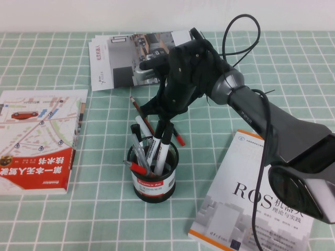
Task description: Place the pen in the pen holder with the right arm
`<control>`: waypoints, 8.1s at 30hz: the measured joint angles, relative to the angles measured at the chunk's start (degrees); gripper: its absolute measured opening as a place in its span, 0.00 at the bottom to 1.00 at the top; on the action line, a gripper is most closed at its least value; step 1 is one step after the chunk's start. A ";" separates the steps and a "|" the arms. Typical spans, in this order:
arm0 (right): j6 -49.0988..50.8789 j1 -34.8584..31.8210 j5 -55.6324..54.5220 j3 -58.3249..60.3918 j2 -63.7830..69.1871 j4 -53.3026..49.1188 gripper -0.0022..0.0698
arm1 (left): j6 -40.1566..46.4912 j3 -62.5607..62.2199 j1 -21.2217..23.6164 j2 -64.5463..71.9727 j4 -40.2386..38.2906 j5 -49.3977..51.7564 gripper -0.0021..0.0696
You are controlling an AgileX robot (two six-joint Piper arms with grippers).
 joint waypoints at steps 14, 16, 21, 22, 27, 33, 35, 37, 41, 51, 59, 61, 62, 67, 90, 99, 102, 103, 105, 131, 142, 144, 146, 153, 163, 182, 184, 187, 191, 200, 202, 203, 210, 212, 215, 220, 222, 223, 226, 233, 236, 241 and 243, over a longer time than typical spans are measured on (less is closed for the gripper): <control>0.00 -0.45 3.61 0.69 -3.90 -2.25 0.12 | 0.00 0.00 0.00 0.00 0.00 0.00 0.02; 0.00 -0.54 3.79 0.77 -6.71 -3.38 0.12 | 0.00 0.00 0.00 0.00 0.00 0.00 0.02; -1.31 -0.54 3.79 0.77 -13.94 -4.44 0.12 | 0.00 0.00 0.00 0.00 0.00 0.00 0.02; -1.41 -0.42 3.87 0.77 -15.08 -4.69 0.12 | 0.00 0.00 0.00 0.00 0.00 0.00 0.02; -1.66 0.28 4.20 1.57 -19.10 -4.97 0.12 | 0.00 0.00 0.00 0.00 0.00 0.00 0.02; -1.75 1.15 3.82 11.37 -27.20 -4.98 0.12 | 0.00 0.00 0.00 0.00 0.00 0.00 0.02; -1.64 1.67 0.01 18.59 -31.94 -5.47 0.12 | 0.00 0.00 0.00 0.00 0.00 0.00 0.02; -1.06 2.23 -5.95 27.04 -37.76 -5.60 0.12 | 0.00 0.00 0.00 0.00 0.00 0.00 0.02; -0.14 2.63 -21.76 46.84 -49.35 -4.68 0.12 | 0.00 0.00 0.00 0.00 0.00 0.00 0.02; 2.24 2.63 -78.61 93.46 -71.82 -2.18 0.12 | 0.00 0.00 0.00 0.00 0.00 0.00 0.02; 9.55 2.71 -111.37 107.00 -70.23 -12.34 0.12 | 0.00 0.00 0.00 0.00 0.00 0.00 0.02; 11.75 3.11 -115.76 107.26 -67.81 -13.95 0.12 | 0.00 0.00 0.00 0.00 0.00 0.00 0.02; 12.05 3.32 -116.75 107.26 -67.06 -14.10 0.12 | 0.00 0.00 0.00 0.00 0.00 0.00 0.02; 12.79 5.81 -125.99 107.26 -60.38 -16.66 0.12 | 0.00 0.00 0.00 0.00 0.00 0.00 0.02; 7.89 7.68 -132.18 103.56 -45.36 -19.06 0.12 | 0.00 0.00 0.00 0.00 0.00 0.00 0.02; 7.57 7.68 -131.93 103.37 -44.49 -19.28 0.32 | 0.00 0.00 0.00 0.00 0.00 0.00 0.02; 7.57 7.68 -131.60 103.33 -44.49 -19.28 0.46 | 0.00 0.00 0.00 0.00 0.00 0.00 0.02; 7.57 7.68 -131.17 103.33 -44.49 -19.28 0.48 | 0.00 0.00 0.00 0.00 0.00 0.00 0.02; 7.57 7.68 -129.82 103.33 -45.03 -19.39 0.49 | 0.00 0.00 0.00 0.00 0.00 0.00 0.02; 21.95 7.68 -66.27 112.15 -96.57 -35.35 0.01 | 0.00 0.00 0.00 0.00 0.00 0.00 0.02; 22.07 7.68 -62.50 126.17 -113.29 -34.88 0.00 | 0.00 0.00 0.00 0.00 0.00 0.00 0.02; 22.07 7.68 -60.81 126.98 -113.87 -34.88 0.00 | 0.00 0.00 0.00 0.00 0.00 0.00 0.02; 22.17 7.68 -59.61 127.37 -113.95 -34.74 0.00 | 0.00 0.00 0.00 0.00 0.00 0.00 0.02; 22.17 -1.15 -57.26 130.48 -118.29 -32.40 0.00 | 0.00 0.00 0.00 0.00 0.00 0.00 0.02; 22.17 -26.74 -70.06 146.02 -134.30 -32.04 0.00 | 0.00 0.00 0.00 0.00 0.00 0.00 0.02; 23.93 -28.33 -63.00 146.78 -149.23 -31.69 0.00 | 0.00 0.00 0.00 0.00 0.00 0.00 0.02; 23.93 -28.33 -62.73 146.78 -149.23 -31.23 0.00 | 0.00 0.00 0.00 0.00 0.00 0.00 0.02; 19.32 -28.33 -60.53 146.78 -149.23 -24.15 0.00 | 0.00 0.00 0.00 0.00 0.00 0.00 0.02; -1.17 -28.33 -53.62 146.78 -149.23 -5.00 0.00 | 0.00 0.00 0.00 0.00 0.00 0.00 0.02; -11.64 -28.33 -45.65 146.91 -149.23 4.65 0.00 | 0.00 0.00 0.00 0.00 0.00 0.00 0.02; -11.74 -28.33 -45.55 146.91 -149.23 4.78 0.00 | 0.00 0.00 0.00 0.00 0.00 0.00 0.02; -11.88 -28.33 -45.63 146.91 -149.23 4.78 0.00 | 0.00 0.00 0.00 0.00 0.00 0.00 0.02; -11.87 -28.33 -45.63 146.91 -149.23 5.11 0.00 | 0.00 0.00 0.00 0.00 0.00 0.00 0.02; -11.87 -28.33 -45.63 146.91 -149.23 5.11 0.00 | 0.00 0.00 0.00 0.00 0.00 0.00 0.02; -11.87 -28.33 -45.63 146.91 -149.23 5.20 0.00 | 0.00 0.00 0.00 0.00 0.00 0.00 0.02; -11.87 -28.33 -45.53 146.91 -149.23 5.23 0.00 | 0.00 0.00 0.00 0.00 0.00 0.00 0.02; -11.87 -28.33 -45.53 146.91 -149.23 5.23 0.00 | 0.00 0.00 0.00 0.00 0.00 0.00 0.02; -11.87 -28.33 -45.53 146.91 -149.23 5.23 0.00 | 0.00 0.00 0.00 0.00 0.00 0.00 0.02; -11.87 -28.33 -45.53 146.91 -149.23 5.23 0.00 | 0.00 0.00 0.00 0.00 0.00 0.00 0.02; -11.87 -28.33 -45.53 146.91 -149.23 5.33 0.00 | 0.00 0.00 0.00 0.00 0.00 0.00 0.02; -11.87 -28.33 -45.53 146.91 -149.23 5.33 0.00 | 0.00 0.00 0.00 0.00 0.00 0.00 0.02; -11.87 -28.33 -45.53 146.91 -149.23 5.33 0.00 | 0.00 0.00 0.00 0.00 0.00 0.00 0.02; -11.87 -28.33 -45.53 146.91 -149.23 5.33 0.00 | 0.00 0.00 0.00 0.00 0.00 0.00 0.02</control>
